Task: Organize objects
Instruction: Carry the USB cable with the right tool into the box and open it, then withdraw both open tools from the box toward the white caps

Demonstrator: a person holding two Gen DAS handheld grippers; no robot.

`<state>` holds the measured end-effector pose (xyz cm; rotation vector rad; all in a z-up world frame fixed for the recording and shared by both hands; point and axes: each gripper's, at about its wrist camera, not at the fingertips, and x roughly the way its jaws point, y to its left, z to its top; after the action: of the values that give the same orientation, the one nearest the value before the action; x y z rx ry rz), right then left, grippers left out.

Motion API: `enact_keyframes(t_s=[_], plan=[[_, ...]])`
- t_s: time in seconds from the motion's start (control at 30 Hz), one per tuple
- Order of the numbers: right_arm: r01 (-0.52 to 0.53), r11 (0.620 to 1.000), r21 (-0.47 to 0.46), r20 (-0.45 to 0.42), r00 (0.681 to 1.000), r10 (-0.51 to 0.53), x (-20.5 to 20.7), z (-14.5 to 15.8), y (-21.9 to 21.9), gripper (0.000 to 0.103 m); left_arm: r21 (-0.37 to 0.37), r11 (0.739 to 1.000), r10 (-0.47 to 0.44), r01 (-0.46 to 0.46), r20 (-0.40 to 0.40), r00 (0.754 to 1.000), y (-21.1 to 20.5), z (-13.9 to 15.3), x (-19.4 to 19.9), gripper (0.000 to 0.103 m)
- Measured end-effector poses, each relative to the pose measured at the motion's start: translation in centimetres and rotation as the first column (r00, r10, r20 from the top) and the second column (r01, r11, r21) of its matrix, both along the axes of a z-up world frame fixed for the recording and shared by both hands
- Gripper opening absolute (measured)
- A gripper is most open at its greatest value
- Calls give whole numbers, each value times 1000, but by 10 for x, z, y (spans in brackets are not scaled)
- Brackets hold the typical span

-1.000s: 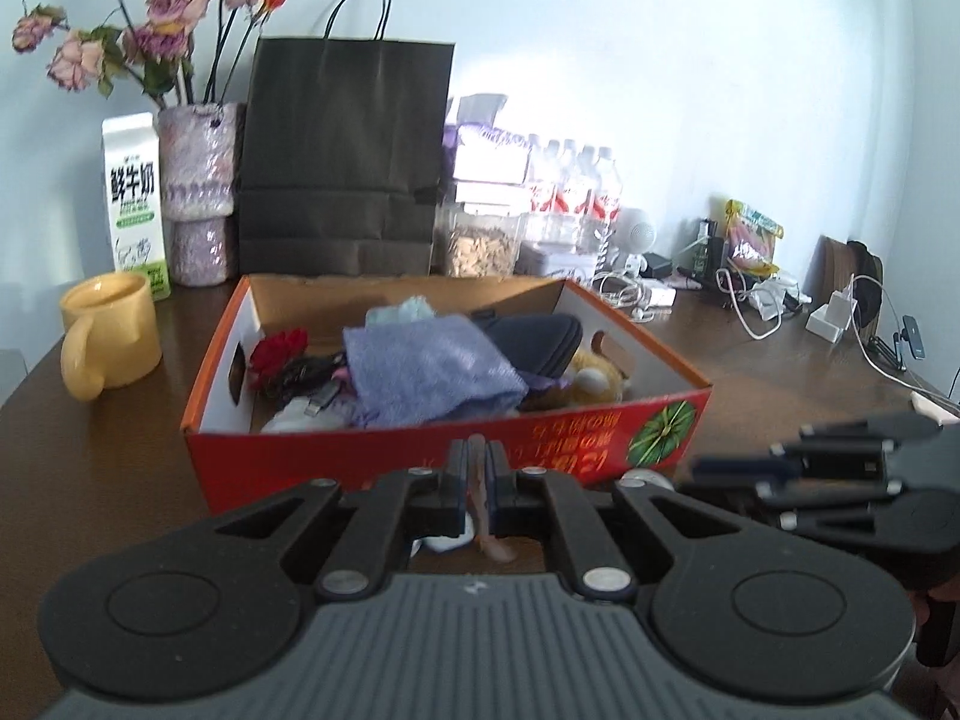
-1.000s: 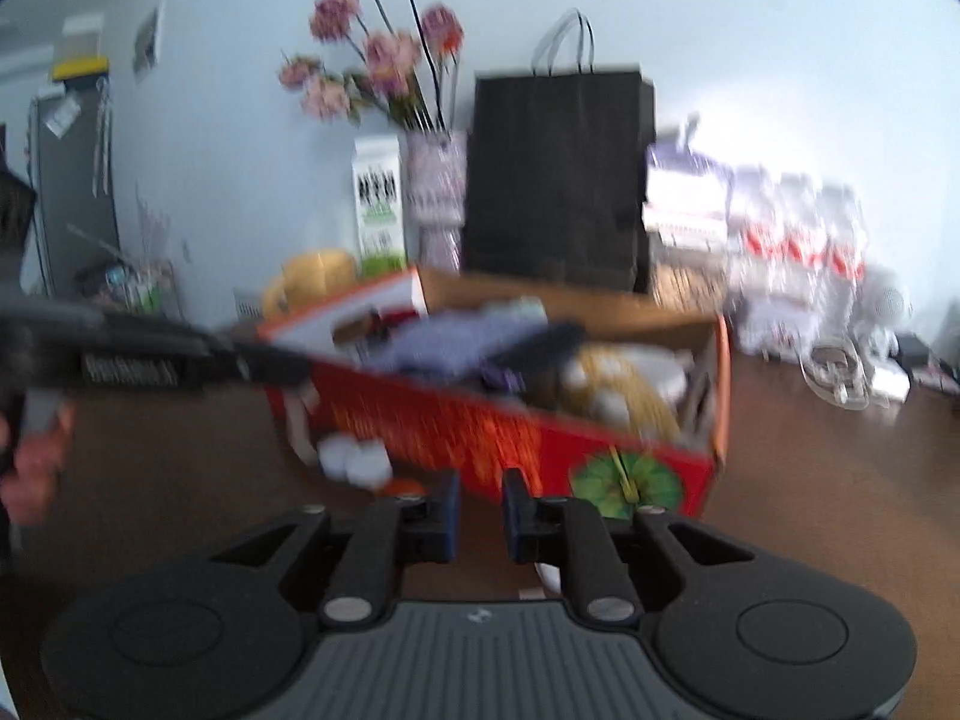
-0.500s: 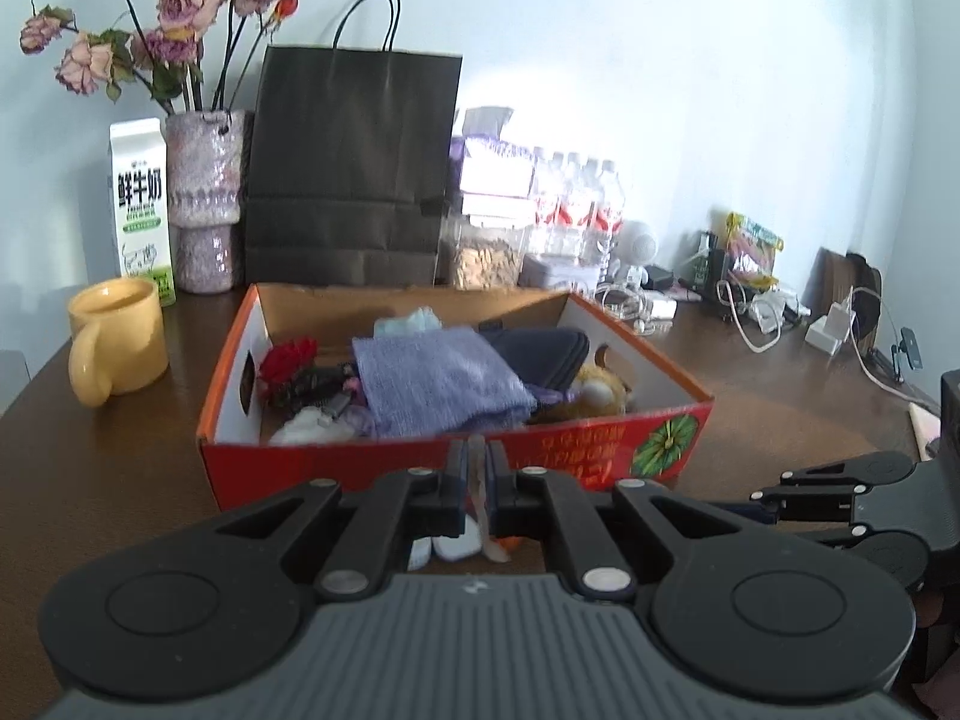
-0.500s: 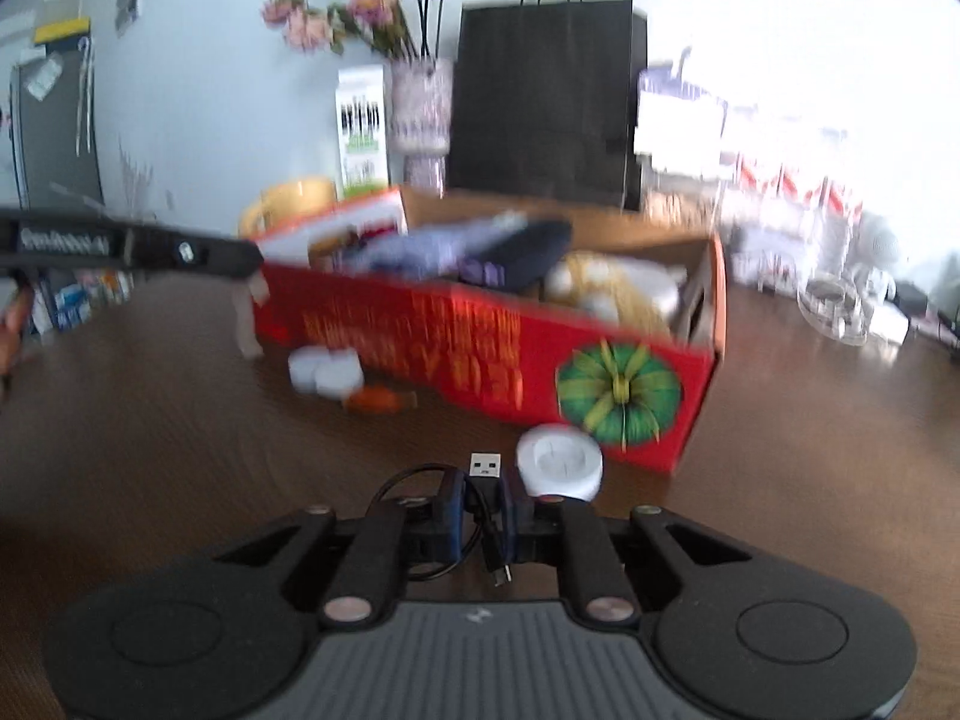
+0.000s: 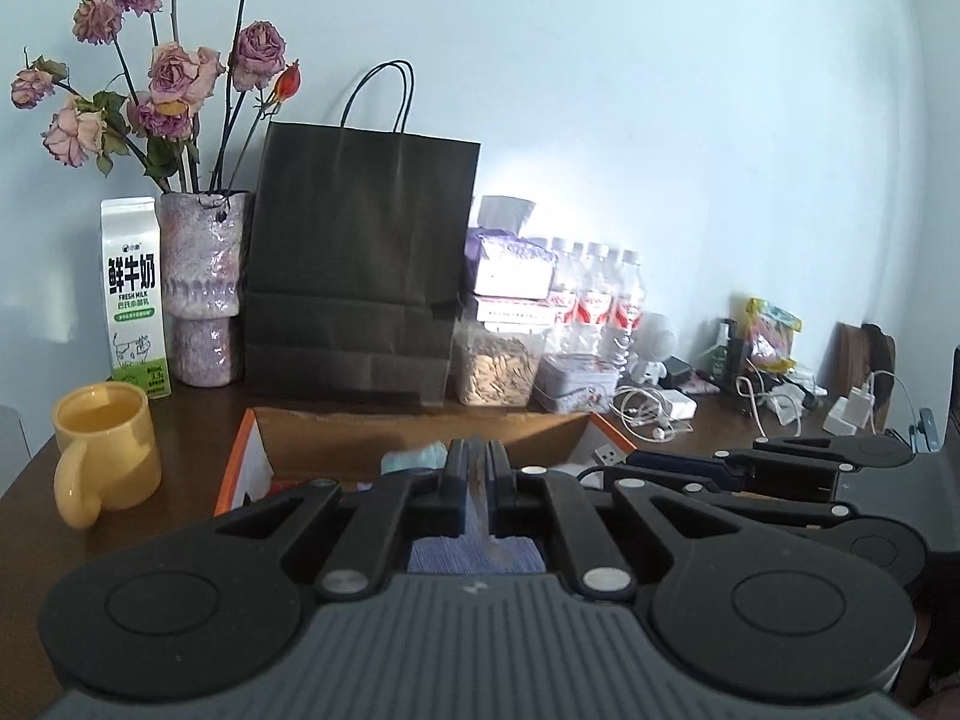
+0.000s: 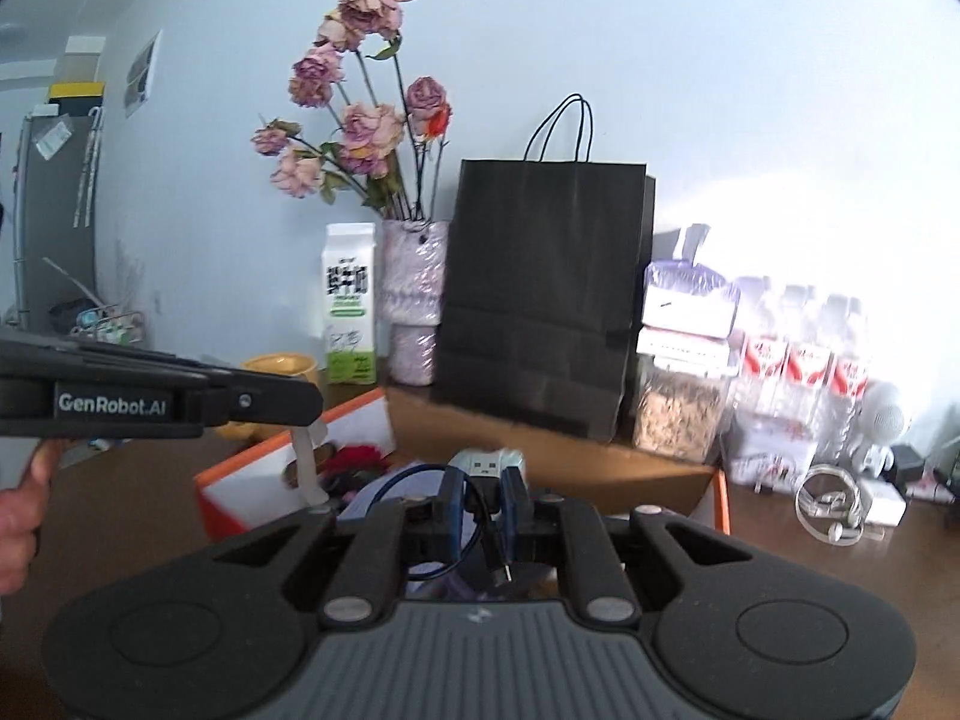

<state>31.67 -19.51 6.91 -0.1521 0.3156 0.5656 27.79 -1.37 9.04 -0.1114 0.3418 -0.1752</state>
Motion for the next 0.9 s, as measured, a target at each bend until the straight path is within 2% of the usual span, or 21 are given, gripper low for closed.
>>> enact_keyframes(t_s=[0.2, 0.23, 0.27, 0.3, 0.33, 0.37, 0.4, 0.43, 0.47, 0.63, 0.9], plan=[[51, 999, 14, -12, 999, -50, 29, -5, 15, 12, -27, 999, 40, -41, -14, 999, 4, -4, 29, 7], [62, 998, 9, -20, 998, -62, 33, -7, 17, 13, -27, 998, 56, -56, -19, 998, 4, -6, 32, 15], [73, 997, 4, -25, 997, -73, 37, -9, 18, 13, -27, 997, 73, -74, -25, 997, 5, -7, 34, 37], [87, 996, -3, -32, 996, -87, 39, -11, 19, 26, -31, 996, 83, -84, -30, 996, 6, -10, 36, 52], [108, 994, -10, -36, 993, -108, 41, -12, 19, 38, -35, 994, 100, -101, -35, 994, 9, -12, 38, 85], [123, 992, -15, -38, 992, -123, 43, -15, 18, 68, -29, 991, 129, -130, -38, 991, 9, -14, 39, 103], [131, 991, -17, -39, 990, -132, 43, -16, 17, 94, -12, 986, 163, -164, -31, 986, 10, -16, 39, 103], [141, 990, -16, -42, 989, -142, 44, -18, 16, 101, 8, 984, 175, -175, -34, 984, 10, -18, 41, 103], [147, 989, -17, -45, 988, -147, 45, -18, 16, 103, 16, 984, 176, -175, -45, 983, 10, -20, 42, 103], [147, 989, -21, -62, 987, -148, 44, -21, 13, 103, 19, 983, 181, -180, -68, 981, 10, -25, 41, 103], [144, 989, -14, -61, 988, -145, 28, -18, 5, 103, 29, 984, 179, -178, -59, 982, 8, -18, 25, 103]])
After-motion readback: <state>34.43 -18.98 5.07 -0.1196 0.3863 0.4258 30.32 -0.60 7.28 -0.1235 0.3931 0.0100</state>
